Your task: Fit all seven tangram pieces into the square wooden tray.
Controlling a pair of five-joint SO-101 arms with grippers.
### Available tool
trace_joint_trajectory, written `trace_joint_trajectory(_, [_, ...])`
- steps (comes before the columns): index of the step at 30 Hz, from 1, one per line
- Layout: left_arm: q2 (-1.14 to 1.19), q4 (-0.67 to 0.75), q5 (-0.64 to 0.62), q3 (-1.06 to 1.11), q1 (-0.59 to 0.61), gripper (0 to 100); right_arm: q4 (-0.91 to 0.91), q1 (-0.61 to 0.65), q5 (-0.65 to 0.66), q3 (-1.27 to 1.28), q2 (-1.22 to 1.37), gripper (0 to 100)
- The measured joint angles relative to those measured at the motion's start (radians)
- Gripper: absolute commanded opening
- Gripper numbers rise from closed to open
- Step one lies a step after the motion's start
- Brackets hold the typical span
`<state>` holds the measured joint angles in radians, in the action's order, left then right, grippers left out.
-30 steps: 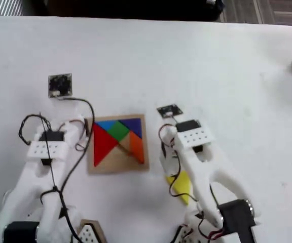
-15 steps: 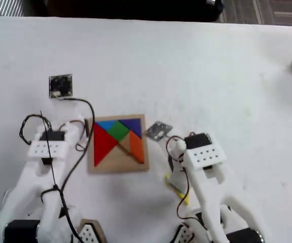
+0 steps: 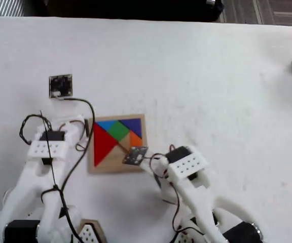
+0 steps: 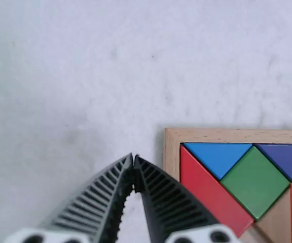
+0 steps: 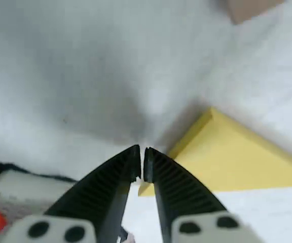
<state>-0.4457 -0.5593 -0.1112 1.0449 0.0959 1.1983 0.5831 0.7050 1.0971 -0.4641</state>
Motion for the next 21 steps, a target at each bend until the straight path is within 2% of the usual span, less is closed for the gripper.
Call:
trace_joint_trajectory(4, [0.0, 0.0, 0.0, 0.0, 0.0, 2, -0.11, -0.031, -0.043, 0.003, 0.017, 1.8])
trace_joint_trajectory(12, [0.0, 0.0, 0.0, 0.0, 0.0, 2, -0.224, -0.308, -0.046, 0.003, 0.025, 1.8])
trace_joint_trajectory(21, [0.0, 0.0, 0.0, 0.0, 0.0, 2, -0.387, -0.493, -0.046, -0.008, 0.028, 1.8])
